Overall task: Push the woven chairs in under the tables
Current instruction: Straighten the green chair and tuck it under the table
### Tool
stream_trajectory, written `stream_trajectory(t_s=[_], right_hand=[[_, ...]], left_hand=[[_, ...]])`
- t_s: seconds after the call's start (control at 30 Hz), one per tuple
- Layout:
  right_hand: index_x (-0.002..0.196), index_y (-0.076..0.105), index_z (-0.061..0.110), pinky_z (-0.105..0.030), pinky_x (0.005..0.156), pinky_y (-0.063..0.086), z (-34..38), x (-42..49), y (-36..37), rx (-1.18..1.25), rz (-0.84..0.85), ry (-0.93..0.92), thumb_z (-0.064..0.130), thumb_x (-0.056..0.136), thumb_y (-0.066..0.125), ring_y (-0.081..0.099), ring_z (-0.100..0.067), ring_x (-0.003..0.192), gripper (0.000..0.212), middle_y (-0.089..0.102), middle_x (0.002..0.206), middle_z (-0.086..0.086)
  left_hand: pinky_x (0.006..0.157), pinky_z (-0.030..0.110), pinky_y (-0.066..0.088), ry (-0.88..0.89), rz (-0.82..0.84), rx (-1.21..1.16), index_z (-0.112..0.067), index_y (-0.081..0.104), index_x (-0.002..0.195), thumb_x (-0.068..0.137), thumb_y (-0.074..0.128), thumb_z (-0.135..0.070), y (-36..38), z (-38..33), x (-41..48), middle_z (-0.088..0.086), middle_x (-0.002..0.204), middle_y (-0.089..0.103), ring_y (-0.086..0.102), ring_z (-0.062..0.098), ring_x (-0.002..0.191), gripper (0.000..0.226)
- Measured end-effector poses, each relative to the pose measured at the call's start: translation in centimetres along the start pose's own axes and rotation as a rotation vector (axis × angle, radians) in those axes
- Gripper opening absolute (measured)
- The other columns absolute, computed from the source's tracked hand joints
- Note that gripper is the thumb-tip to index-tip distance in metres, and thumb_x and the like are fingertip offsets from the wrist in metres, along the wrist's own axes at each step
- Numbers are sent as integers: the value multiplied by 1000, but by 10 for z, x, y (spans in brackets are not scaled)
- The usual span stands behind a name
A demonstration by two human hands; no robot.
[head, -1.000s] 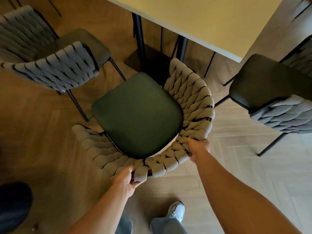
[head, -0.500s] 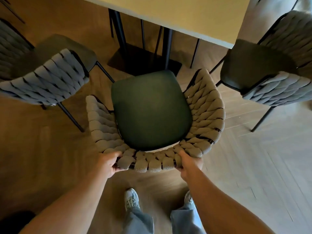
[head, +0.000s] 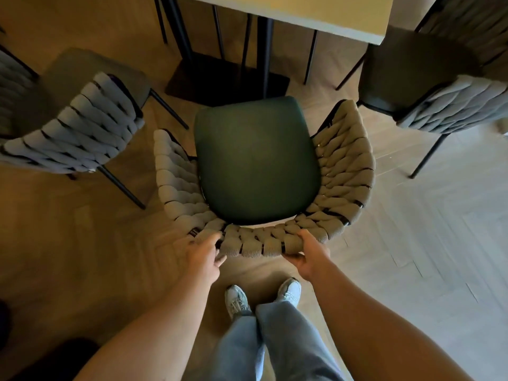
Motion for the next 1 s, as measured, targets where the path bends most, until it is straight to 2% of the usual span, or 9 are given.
stream_trajectory(t_s=[0.07, 0.17, 0.3, 0.43, 0.6, 0.73, 0.87, 0.93, 1.0], right_hand=[[105, 56, 13, -60, 75, 61, 5, 3, -2, 7, 16, 8, 21, 81, 83, 71, -39, 97, 37, 68, 117, -20], [113, 54, 14, -63, 76, 60, 18, 12, -10, 22, 3, -8, 29, 77, 87, 72, -38, 94, 52, 67, 111, -16], [117, 49, 16, -67, 79, 58, 32, 18, -16, 21, -38, -15, 20, 77, 87, 70, -39, 99, 55, 65, 114, -16], [114, 50, 16, -66, 76, 58, 29, 12, -10, 39, -55, -4, 13, 81, 82, 72, -39, 93, 46, 68, 111, -18], [117, 51, 15, -67, 86, 55, 1, -8, 18, 143, -74, 21, 8, 85, 77, 68, -41, 105, 42, 66, 113, -16], [127, 49, 13, -66, 87, 56, -35, -24, 53, 234, -134, 18, 9, 86, 76, 67, -40, 107, 49, 63, 113, -14], [136, 46, 20, -70, 87, 54, -72, -43, 92, 339, -193, 31, 12, 82, 81, 63, -43, 113, 65, 59, 122, -15], [139, 42, 21, -67, 88, 55, -87, -50, 113, 381, -219, 28, 13, 83, 79, 62, -42, 112, 67, 58, 119, -15], [137, 42, 19, -62, 83, 58, -103, -57, 135, 441, -226, 24, 13, 84, 78, 64, -39, 108, 65, 60, 116, -16]], left_hand=[[94, 60, 53, -75, 34, -9, -11, 48, 136, 84, 76, -8, 12, 17, -1, 17, 131, 58, 56, 36, 121, 59], [81, 59, 58, -72, 68, -33, -12, 55, 128, 84, 76, -8, 24, 27, 5, 19, 118, 68, 66, 37, 106, 49], [86, 59, 56, -32, 36, -6, -10, 55, 127, 89, 71, -6, 25, 28, 16, 17, 106, 69, 67, 34, 98, 41], [87, 61, 56, -32, 15, 34, -10, 55, 132, 87, 73, -7, 24, 21, 19, 19, 120, 68, 67, 36, 106, 48], [97, 64, 50, 26, 42, 132, -16, 52, 138, 91, 70, -12, 4, -19, 34, 16, 130, 64, 61, 39, 118, 50], [90, 60, 55, 54, 110, 244, -22, 54, 137, 90, 72, -20, -19, -64, 56, 15, 130, 64, 63, 38, 115, 50], [75, 52, 58, 77, 207, 346, -24, 53, 137, 93, 68, -14, -37, -112, 72, 17, 129, 63, 65, 35, 105, 48], [76, 53, 57, 90, 225, 391, -21, 53, 138, 94, 66, -11, -47, -135, 82, 17, 129, 63, 65, 37, 102, 46], [79, 55, 56, 98, 237, 410, -21, 53, 136, 94, 65, -8, -56, -158, 92, 17, 129, 62, 64, 40, 109, 45]])
Point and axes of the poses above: each hand's wrist, its own x-axis towards the middle knuckle, its own y-axis out of the palm, z = x × y, the point moved 5 cm from there along x, towards the middle knuckle
